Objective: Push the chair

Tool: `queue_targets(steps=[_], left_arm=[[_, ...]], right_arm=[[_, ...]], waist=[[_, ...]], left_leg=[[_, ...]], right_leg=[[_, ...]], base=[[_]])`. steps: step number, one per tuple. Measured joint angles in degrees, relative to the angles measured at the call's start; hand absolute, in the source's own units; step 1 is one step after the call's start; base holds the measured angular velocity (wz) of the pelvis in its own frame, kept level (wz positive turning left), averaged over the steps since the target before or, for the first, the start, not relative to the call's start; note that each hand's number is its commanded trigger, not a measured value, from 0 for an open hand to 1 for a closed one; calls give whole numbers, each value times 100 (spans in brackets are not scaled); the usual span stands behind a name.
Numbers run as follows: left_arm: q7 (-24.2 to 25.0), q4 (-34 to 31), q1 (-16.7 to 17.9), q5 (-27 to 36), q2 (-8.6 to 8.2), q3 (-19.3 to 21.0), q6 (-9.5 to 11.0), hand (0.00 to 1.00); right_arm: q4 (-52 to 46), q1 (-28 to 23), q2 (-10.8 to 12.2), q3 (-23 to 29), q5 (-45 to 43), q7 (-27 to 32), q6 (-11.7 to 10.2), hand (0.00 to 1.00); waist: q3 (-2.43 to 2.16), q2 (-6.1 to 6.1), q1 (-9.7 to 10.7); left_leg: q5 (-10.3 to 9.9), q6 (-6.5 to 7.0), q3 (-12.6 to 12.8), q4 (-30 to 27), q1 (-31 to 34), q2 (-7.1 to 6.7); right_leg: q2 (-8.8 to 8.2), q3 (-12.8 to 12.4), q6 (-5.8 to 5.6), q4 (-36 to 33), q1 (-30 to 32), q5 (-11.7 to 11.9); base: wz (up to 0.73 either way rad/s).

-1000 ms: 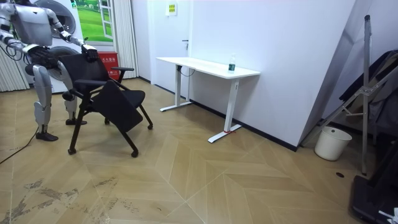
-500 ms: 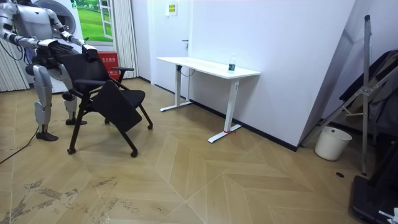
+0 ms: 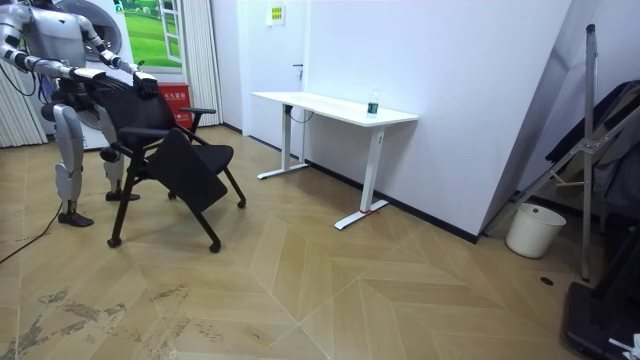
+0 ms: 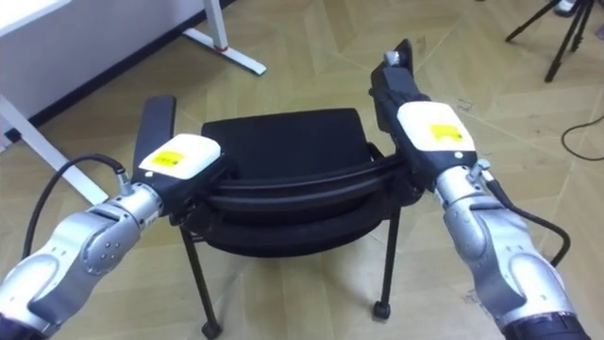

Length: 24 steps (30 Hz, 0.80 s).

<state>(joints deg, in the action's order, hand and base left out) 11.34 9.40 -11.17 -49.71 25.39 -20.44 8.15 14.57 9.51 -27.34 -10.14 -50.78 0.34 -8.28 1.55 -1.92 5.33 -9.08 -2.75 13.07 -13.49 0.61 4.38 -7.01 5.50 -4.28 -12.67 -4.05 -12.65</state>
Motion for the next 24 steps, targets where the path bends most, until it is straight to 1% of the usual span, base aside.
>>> queue_targets(steps=[3, 4, 5, 7, 8, 11, 15, 19, 21, 22, 23, 24], left_arm=[[-1, 154, -123, 17, 6, -18, 156, 100], [-1, 251, -205, 17, 3, -28, 241, 100], [-5, 301, -261, 17, 3, -47, 280, 100], [-18, 341, -297, 17, 3, -53, 306, 100], [-36, 345, -314, 17, 3, -67, 324, 100], [-63, 346, -348, 17, 8, -115, 350, 100], [-69, 352, -402, 21, 8, -151, 386, 100], [-110, 394, -406, 16, 0, -210, 355, 100], [-180, 425, -406, 16, -9, -256, 331, 100], [-207, 449, -416, 17, -12, -296, 305, 100], [-229, 487, -424, 18, -13, -318, 300, 100], [-251, 501, -431, 23, -13, -335, 296, 100]], right_arm=[[0, 1, -21, -22, -113, -110, -59, 0], [-1, 3, -67, -102, -121, -132, -62, 0], [-26, 4, -151, -251, -120, -194, -62, 0], [-57, 3, -232, -477, -123, -311, -74, 0], [-58, 3, -237, -568, -135, -371, -87, 0], [-142, 3, -271, -647, -154, -434, -38, 0], [-197, 3, -267, -667, -158, -474, -33, 0], [-161, 2, -247, -713, -159, -450, -25, 0], [-64, 0, -247, -764, -154, -302, -28, 0], [1, 1, -243, -802, -158, -176, -30, 8], [43, 2, -242, -840, -193, -89, -28, 40], [48, 2, -245, -855, -208, -44, -28, 51]], waist=[[1, -1, -78], [1, -1, -120], [1, -1, -131], [1, -1, -169], [0, 1, -199], [-3, 3, -249], [-10, 16, -277], [-12, 40, -280], [-8, 65, -258], [-3, 76, -229], [-8, 99, -221], [-7, 118, -214]], left_leg=[[0, 0, -6, -1, 6, 1], [0, 0, -7, -4, 20, 3], [0, 0, -24, -12, 41, 2], [0, 0, -30, -17, 53, 3], [0, 0, -31, -19, 69, 4], [0, 0, -57, -24, 97, 3], [0, 0, -95, -67, 179, 5], [-1, -1, -128, -138, 172, 10], [-1, -1, -168, -148, 172, 10], [-2, -2, -213, -179, 174, 5], [-3, -4, -230, -196, 173, 8], [-5, -6, -237, -196, 175, 11]], right_leg=[[1, 3, 0, 0, 1, 0], [2, 14, 0, -1, 14, 0], [2, 33, 0, 0, 22, 0], [2, 42, 1, -1, 30, 1], [2, 44, 1, -1, 47, 1], [2, 63, 1, -5, 65, 1], [4, 103, 2, -2, 91, 1], [9, 121, 3, 14, -1, 2], [13, 177, 5, 33, -42, 3], [16, 218, 18, 90, -81, 11], [24, 238, 22, 112, -92, 14], [29, 243, 22, 112, -94, 14]], base=[[0], [4], [5], [2], [0], [1], [5], [2], [12], [15], [10], [8]])
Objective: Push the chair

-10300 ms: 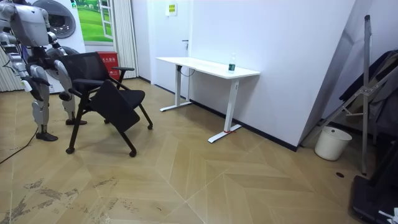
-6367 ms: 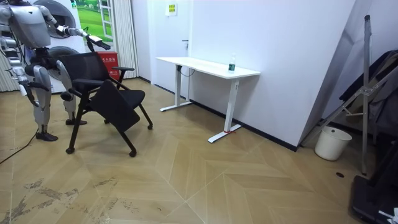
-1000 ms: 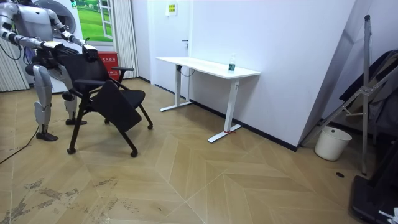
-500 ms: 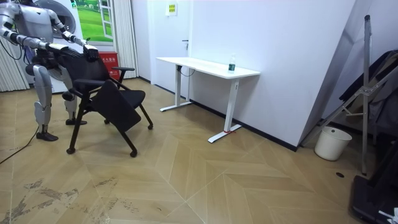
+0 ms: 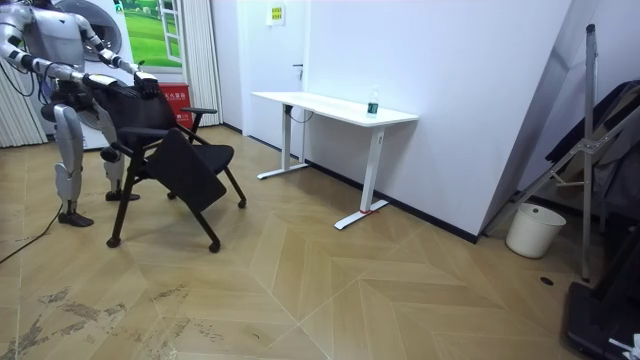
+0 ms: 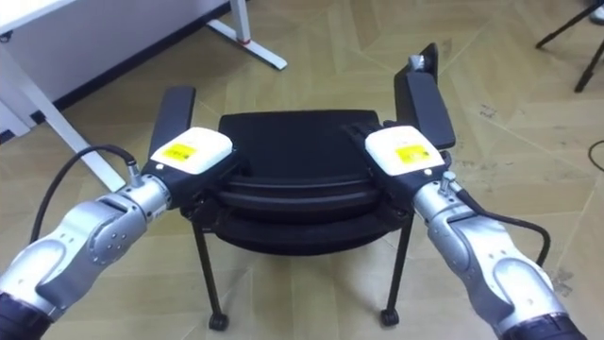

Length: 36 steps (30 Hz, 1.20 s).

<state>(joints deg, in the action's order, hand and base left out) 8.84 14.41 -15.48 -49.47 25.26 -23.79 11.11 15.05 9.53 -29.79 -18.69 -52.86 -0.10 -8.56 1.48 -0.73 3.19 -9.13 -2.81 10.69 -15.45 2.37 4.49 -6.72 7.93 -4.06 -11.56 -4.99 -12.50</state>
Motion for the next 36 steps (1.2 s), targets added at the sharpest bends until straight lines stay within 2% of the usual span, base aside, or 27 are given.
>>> queue_targets(steps=[1, 4, 7, 15, 28, 36], left_arm=[[-77, 39, -10, 8, 0, -28, -1, 100], [-214, 142, -25, 36, -3, -99, -1, 100], [-243, 156, -25, 36, -3, -117, -4, 100], [-253, 156, -25, 31, 3, -119, -2, 100], [-357, 184, -58, 27, 23, -183, 5, 100], [-484, 322, -111, 39, 18, -291, -52, 100]], right_arm=[[-1, 1, -5, -9, -6, 82, 18, 100], [6, 0, 5, -22, -190, 262, 59, 100], [37, -3, 9, -43, -280, 374, 62, 100], [176, -5, -81, -220, -500, 687, 41, 100], [423, -19, -90, -308, -545, 1218, -15, 100], [505, -9, -14, -420, -548, 1336, 119, 100]], waist=[[7, 49, 24], [-19, 177, 88], [-19, 211, 107], [-35, 171, 121], [-13, 126, 122], [-8, 115, 115]], left_leg=[[-2, -2, -19, 0, 13, 1], [-4, -6, -56, -1, 46, -6], [-3, -6, -64, -2, 45, -7], [-4, -6, -76, -8, 44, -9], [-3, -6, -115, -13, 49, -8], [-4, -6, -119, -53, 32, 7]], right_leg=[[4, 16, 1, -1, 1, 0], [3, 51, 0, -12, 12, 0], [4, 63, 1, -13, 9, 0], [3, 75, 1, -18, 2, 1], [3, 121, 1, -18, -40, 1], [-6, 164, 1, -56, -50, 1]], base=[[9], [7], [1], [0], [0], [0]])
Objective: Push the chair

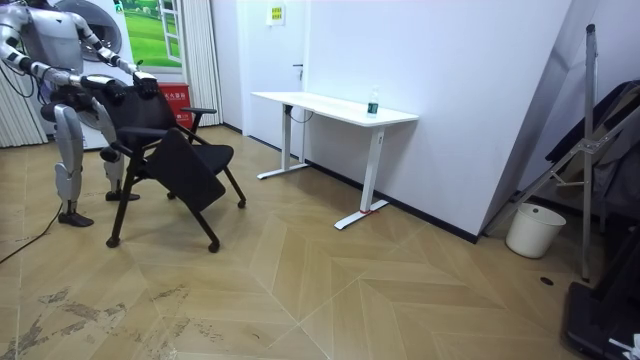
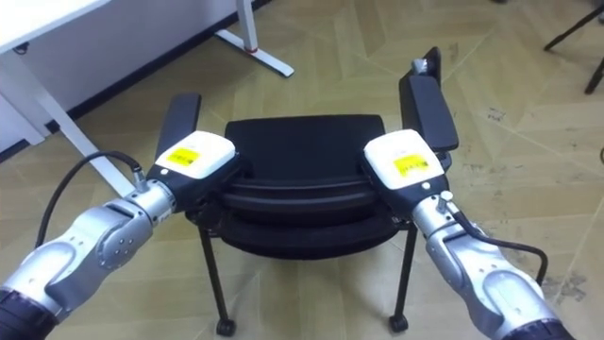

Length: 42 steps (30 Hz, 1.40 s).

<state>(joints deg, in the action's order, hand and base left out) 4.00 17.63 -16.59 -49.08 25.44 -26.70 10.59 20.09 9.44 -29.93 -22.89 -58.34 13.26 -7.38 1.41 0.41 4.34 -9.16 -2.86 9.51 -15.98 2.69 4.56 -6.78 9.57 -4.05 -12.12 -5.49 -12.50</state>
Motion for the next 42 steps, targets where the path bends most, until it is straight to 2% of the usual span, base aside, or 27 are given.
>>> queue_targets(steps=[3, 6, 8, 9, 11, 12, 14, 17, 20, 21, 23, 27, 28, 29, 30, 32, 34, 35, 36, 37, 38, 40, 41, 42], left_arm=[[13, 47, -78, 1, 5, -2, 34, 100], [75, 160, -157, -11, -14, -6, 77, 100], [120, 161, -176, -22, -10, -5, 43, 100], [119, 187, -207, -22, -6, -6, 37, 100], [111, 328, -316, -22, -42, -17, 51, 100], [116, 378, -353, -21, -53, -37, 51, 100], [75, 503, -377, -15, -92, -43, 58, 100], [-51, 649, -420, 7, -110, -38, 101, 100], [-148, 865, -538, 23, -180, -49, 119, 100], [-217, 976, -559, 54, -220, -50, 143, 100], [-303, 1034, -560, 134, -189, -47, 202, 100], [-393, 1051, -598, 178, -150, -41, 283, 100], [-399, 1050, -644, 178, -148, -41, 301, 100], [-405, 1052, -697, 178, -150, -42, 309, 100], [-403, 1056, -738, 178, -152, -42, 309, 100], [-425, 1075, -839, 174, -156, -46, 322, 100], [-465, 1210, -1020, 169, -213, -98, 322, 100], [-502, 1234, -1071, 169, -222, -108, 325, 100], [-518, 1250, -1099, 170, -231, -107, 325, 100], [-552, 1293, -1163, 170, -267, -106, 304, 100], [-559, 1338, -1211, 170, -303, -107, 253, 100], [-563, 1344, -1230, 169, -288, -108, 214, 100], [-583, 1354, -1245, 169, -268, -124, 225, 100], [-599, 1383, -1264, 169, -267, -148, 227, 100]], right_arm=[[-6, 2, -5, -4, 2, 36, -6, 100], [150, 41, 36, -2, 21, 59, -52, 100], [231, 85, 97, -10, 21, 57, -68, 100], [280, 110, 103, -19, 56, 56, -77, 100], [401, 173, 101, -48, 145, 56, -137, 100], [425, 176, 102, -65, 172, 52, -137, 100], [475, 177, 133, -85, 205, 36, -143, 100], [524, 217, 126, -61, 185, 62, -193, 100], [679, 310, 128, -72, 183, 182, -293, 100], [779, 361, 134, -93, 180, 248, -329, 100], [878, 483, 115, -187, 178, 370, -393, 100], [1005, 567, 112, -228, 184, 646, -430, 100], [1065, 601, 99, -228, 202, 733, -457, 100], [1120, 631, 109, -231, 234, 831, -472, 100], [1123, 638, 103, -231, 249, 875, -474, 100], [1231, 678, 88, -220, 260, 1035, -482, 100], [1375, 772, 97, -217, 282, 1213, -493, 100], [1415, 800, 92, -208, 283, 1292, -483, 100], [1423, 805, 92, -193, 283, 1328, -471, 100], [1420, 848, 93, -191, 282, 1372, -432, 100], [1471, 907, 129, -201, 283, 1384, -398, 100], [1593, 958, 249, -201, 290, 1406, -339, 100], [1624, 959, 269, -185, 287, 1450, -296, 100], [1638, 960, 276, -189, 287, 1461, -284, 100]], waist=[[-1, 4, -36], [5, -5, -27], [31, -44, -12], [60, -84, -7], [70, -95, -8], [75, -105, -7], [86, -118, -15], [84, -120, 22], [95, -113, 59], [99, -116, 59], [108, -113, 5], [108, -100, -64], [105, -109, -119], [128, -171, -140], [122, -163, -147], [106, -180, -155], [95, -219, -145], [80, -243, -145], [68, -276, -140], [64, -299, -138], [63, -278, -139], [71, -242, -136], [111, -163, -117], [102, -154, -115]], left_leg=[[-35, 1, 0, -193, 158, 55], [-58, -9, -94, -378, 233, 116], [-84, -39, -102, -579, 315, 183], [-113, -48, -99, -766, 403, 215], [-341, -77, -82, -1278, 604, 365], [-390, -82, -81, -1391, 635, 393], [-566, -111, -79, -1681, 692, 468], [-609, -110, -67, -2041, 878, 474], [-607, -107, -101, -2358, 1038, 494], [-607, -107, -102, -2479, 1075, 502], [-607, -107, -107, -2565, 1138, 506], [-609, -106, -124, -2552, 1294, 478], [-610, -104, -110, -2571, 1365, 475], [-633, -66, -73, -2558, 1424, 451], [-646, -44, -65, -2538, 1448, 433], [-696, 44, -10, -2445, 1483, 348], [-805, 235, 177, -2386, 1474, 226], [-877, 351, 237, -2365, 1471, 112], [-928, 410, 268, -2367, 1468, 44], [-982, 470, 325, -2460, 1479, -49], [-1126, 538, 373, -2625, 1482, -45], [-1309, 588, 347, -2820, 1476, -14], [-1401, 629, 290, -2890, 1467, -17], [-1434, 652, 277, -2905, 1453, -17]], right_leg=[[31, 9, 1, -68, 58, 0], [63, 183, 9, -182, 61, -4], [93, 236, 56, -274, 70, -41], [91, 299, 101, -406, 93, -137], [103, 407, 171, -989, 273, -471], [101, 440, 189, -1108, 296, -553], [84, 484, 220, -1545, 398, -867], [-24, 536, 252, -2089, 588, -1138], [-100, 652, 307, -2403, 647, -1288], [-118, 630, 309, -2521, 658, -1363], [-171, 549, 329, -2698, 772, -1451], [-207, 487, 335, -2812, 915, -1472], [-226, 435, 330, -2861, 994, -1474], [-267, 423, 308, -2887, 1067, -1479], [-288, 423, 293, -2891, 1098, -1481], [-390, 419, 213, -2903, 1187, -1475], [-573, 421, 52, -2885, 1206, -1432], [-722, 400, -26, -2970, 1261, -1391], [-798, 368, -46, -3083, 1304, -1389], [-911, 172, -108, -3533, 1526, -1302], [-959, -24, -93, -4010, 1753, -1095], [-984, -91, -58, -4424, 1938, -767], [-984, -78, -37, -4558, 1964, -594], [-977, -101, -29, -4586, 1985, -486]], base=[[0], [10], [10], [18], [25], [25], [18], [16], [23], [9], [-3], [-2], [-9], [0], [5], [7], [6], [0], [0], [0], [0], [2], [8], [8]])
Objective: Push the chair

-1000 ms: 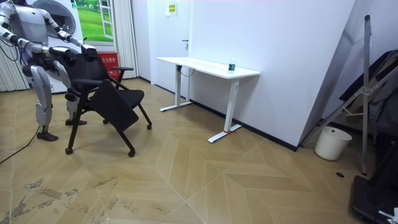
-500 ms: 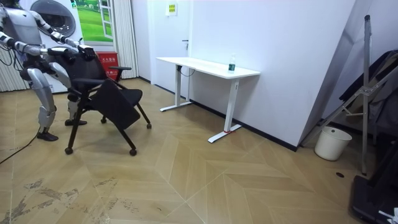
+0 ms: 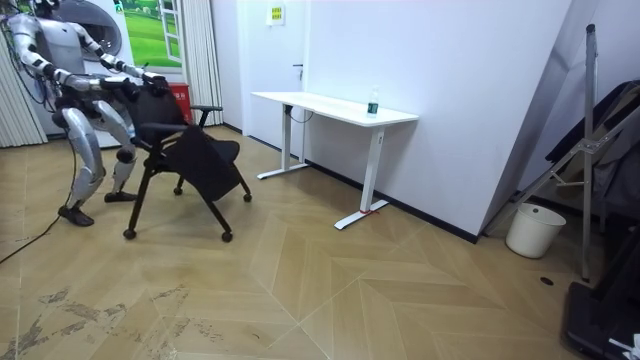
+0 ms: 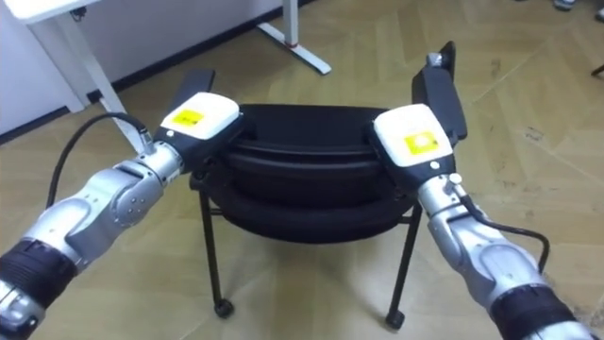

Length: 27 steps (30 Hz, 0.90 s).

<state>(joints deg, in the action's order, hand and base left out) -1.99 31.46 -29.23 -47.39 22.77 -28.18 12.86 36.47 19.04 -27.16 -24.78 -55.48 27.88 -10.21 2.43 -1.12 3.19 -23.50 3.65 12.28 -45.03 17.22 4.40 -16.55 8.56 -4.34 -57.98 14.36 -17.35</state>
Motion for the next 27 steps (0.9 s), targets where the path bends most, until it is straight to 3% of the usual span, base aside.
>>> queue_targets(steps=[1, 2, 3, 5, 7, 9, 10, 11, 13, 14, 15, 16, 18, 20, 21, 23, 24, 25, 26, 27], left_arm=[[-31, 32, -23, 5, 12, -12, 13, 100], [-92, 79, -48, 5, 15, -12, 39, 100], [-129, 96, -49, 5, 23, -14, 46, 100], [-233, 112, -49, 4, 151, -17, 133, 100], [-255, 141, -48, 14, 241, -63, 136, 100], [-317, 147, -28, 43, 319, -131, 120, 100], [-350, 130, -4, 35, 320, -130, 119, 100], [-386, 113, 53, 26, 336, -124, 115, 100], [-396, 52, 80, 35, 373, -116, 115, 100], [-400, 41, 90, 32, 377, -109, 107, 100], [-399, 33, 90, 38, 377, -109, 95, 100], [-409, 13, 96, 50, 383, -83, 80, 100], [-416, -3, 137, 78, 387, -10, 80, 100], [-486, -43, 129, 60, 395, 51, 62, 100], [-504, -55, 125, 59, 382, 59, 32, 100], [-556, -47, 193, 72, 342, 63, -10, 100], [-591, -36, 221, 72, 331, 63, -10, 100], [-659, -25, 277, 70, 333, 63, -15, 100], [-677, -28, 280, 71, 325, 62, -24, 100], [-737, -34, 270, 73, 313, 57, -38, 100]], right_arm=[[9, 19, 18, -2, 4, 15, 13, 100], [13, 48, 29, -37, 28, 47, 57, 100], [35, 62, 33, -59, 29, 47, 80, 100], [12, 85, 187, -99, 33, 48, 170, 100], [-5, 78, 268, -164, 22, 48, 230, 100], [-27, 54, 292, -212, 22, 50, 238, 100], [-38, 37, 317, -212, 17, 50, 234, 100], [-49, 18, 342, -212, 17, 18, 226, 100], [-108, 15, 316, -201, 13, -17, 198, 100], [-119, 30, 319, -196, 8, -56, 200, 100], [-134, 43, 313, -196, 9, -94, 201, 100], [-181, 89, 289, -194, 9, -160, 202, 100], [-324, 137, 265, -191, -32, -299, 216, 100], [-370, 213, 261, -136, -85, -360, 204, 100], [-371, 234, 261, -122, -85, -383, 206, 100], [-371, 268, 242, -112, -85, -489, 174, 100], [-369, 261, 235, -118, -85, -493, 153, 100], [-372, 260, 208, -141, -85, -492, 131, 100], [-382, 269, 188, -147, -86, -488, 117, 100], [-384, 321, 179, -147, -97, -480, 95, 100]], waist=[[-12, 57, -3], [35, 127, -42], [73, 193, -55], [85, 190, -153], [92, 168, -169], [95, 141, -184], [116, 94, -172], [112, 72, -200], [75, 35, -158], [7, 5, -193], [-29, 20, -198], [-34, 25, -201], [-53, 103, -220], [-57, 122, -168], [-52, 114, -178], [-35, 159, -337], [-34, 157, -355], [-32, 145, -362], [-13, 111, -367], [0, 93, -336]], left_leg=[[-55, 52, -11, -24, -35, 12], [-124, 85, -30, -34, -88, 25], [-147, 101, -69, -32, -116, 18], [-263, 125, -149, -12, -191, 29], [-325, 127, -169, 27, -299, 47], [-412, 107, -227, 32, -394, 54], [-454, 36, -238, 31, -483, 55], [-550, -32, -274, 15, -583, 52], [-717, -94, -373, -61, -648, 64], [-790, -202, -413, -68, -696, 92], [-820, -252, -448, -67, -703, 113], [-866, -368, -498, -51, -803, 173], [-972, -524, -505, -54, -946, 304], [-968, -665, -426, -453, -952, 489], [-884, -678, -421, -680, -876, 547], [-468, -671, -432, -1383, -752, 716], [-346, -659, -454, -1496, -748, 716], [-80, -644, -486, -1709, -683, 701], [17, -638, -522, -1794, -628, 671], [-35, -612, -544, -1838, -388, 582]], right_leg=[[16, -48, 24, -124, 92, 229], [62, -131, 60, -281, 238, 508], [77, -161, 89, -362, 306, 580], [277, -97, 42, -377, 720, 184], [471, 115, 68, 45, 1005, 71], [613, 396, 154, 793, 1227, 130], [691, 510, 252, 1380, 1282, 288], [760, 576, 316, 1908, 1290, 498], [771, 585, 431, 2168, 1317, 778], [800, 591, 552, 2100, 1326, 928], [812, 624, 591, 2053, 1304, 933], [808, 738, 719, 1931, 1242, 848], [909, 772, 848, 1710, 1186, 736], [1006, 761, 908, 1290, 1188, 263], [1078, 711, 930, 1199, 1194, 170], [1174, 625, 1041, 947, 1048, -88], [1183, 594, 1048, 903, 998, -162], [1177, 543, 1066, 863, 918, -302], [1169, 511, 1088, 851, 902, -364], [1162, 449, 1088, 828, 900, -437]], base=[[0], [-8], [-17], [-19], [9], [26], [21], [22], [31], [29], [22], [20], [20], [35], [17], [-21], [-18], [-3], [6], [14]])
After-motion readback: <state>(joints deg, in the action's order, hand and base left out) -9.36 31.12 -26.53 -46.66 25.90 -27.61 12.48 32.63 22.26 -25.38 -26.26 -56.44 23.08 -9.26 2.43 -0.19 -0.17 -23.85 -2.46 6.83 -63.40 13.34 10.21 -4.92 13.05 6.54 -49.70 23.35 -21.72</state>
